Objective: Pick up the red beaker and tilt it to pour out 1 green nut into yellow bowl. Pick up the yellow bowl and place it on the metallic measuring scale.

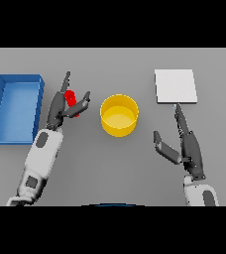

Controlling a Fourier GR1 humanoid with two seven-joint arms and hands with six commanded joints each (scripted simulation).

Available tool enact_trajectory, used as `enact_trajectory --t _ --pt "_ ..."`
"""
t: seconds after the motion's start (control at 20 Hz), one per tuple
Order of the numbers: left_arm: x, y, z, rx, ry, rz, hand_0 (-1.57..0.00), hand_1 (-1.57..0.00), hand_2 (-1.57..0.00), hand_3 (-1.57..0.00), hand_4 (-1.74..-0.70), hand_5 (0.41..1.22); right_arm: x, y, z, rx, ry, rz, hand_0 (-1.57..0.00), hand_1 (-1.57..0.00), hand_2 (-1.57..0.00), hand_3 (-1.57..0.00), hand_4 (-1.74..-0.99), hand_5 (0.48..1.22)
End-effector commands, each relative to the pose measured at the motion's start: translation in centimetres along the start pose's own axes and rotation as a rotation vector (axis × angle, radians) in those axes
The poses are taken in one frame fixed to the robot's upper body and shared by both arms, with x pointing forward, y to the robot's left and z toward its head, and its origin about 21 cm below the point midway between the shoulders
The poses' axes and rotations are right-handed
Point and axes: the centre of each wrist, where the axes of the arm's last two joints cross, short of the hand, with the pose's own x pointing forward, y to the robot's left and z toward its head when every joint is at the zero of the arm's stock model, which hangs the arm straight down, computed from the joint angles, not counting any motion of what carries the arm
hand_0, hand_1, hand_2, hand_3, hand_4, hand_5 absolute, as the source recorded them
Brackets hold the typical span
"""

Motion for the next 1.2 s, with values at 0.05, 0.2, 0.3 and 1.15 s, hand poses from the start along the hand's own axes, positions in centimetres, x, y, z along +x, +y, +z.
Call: enact_trajectory --t 0.05,0.2,0.3,1.15 --pt "-0.3 0.0 -0.5 0.019 -0.011 0.013 0.00 -0.02 -0.04 0.00 -1.30 0.715 0.3 0.1 -0.3 -0.002 0.000 0.005 0.00 0.00 0.00 0.00 -1.259 0.691" --pt "-0.4 -0.8 -0.6 0.047 -0.016 0.031 -0.57 -0.61 -0.60 -0.42 -1.42 0.860 0.1 0.1 -0.6 -0.008 0.017 0.014 0.00 0.00 0.00 0.00 -1.247 0.688" --pt "-0.5 -1.3 -1.0 0.034 -0.054 0.029 -0.93 -0.95 -0.95 -0.76 -1.53 0.990 0.3 0.3 -0.7 0.000 -0.003 0.022 0.00 0.00 0.00 0.00 -1.241 0.695" --pt "6.1 0.9 -3.5 -0.082 -0.210 -0.350 -1.56 -1.56 -1.56 -1.55 -1.73 1.139 0.1 0.3 -0.8 -0.011 -0.019 0.088 0.00 0.00 0.00 0.00 -1.095 0.660"
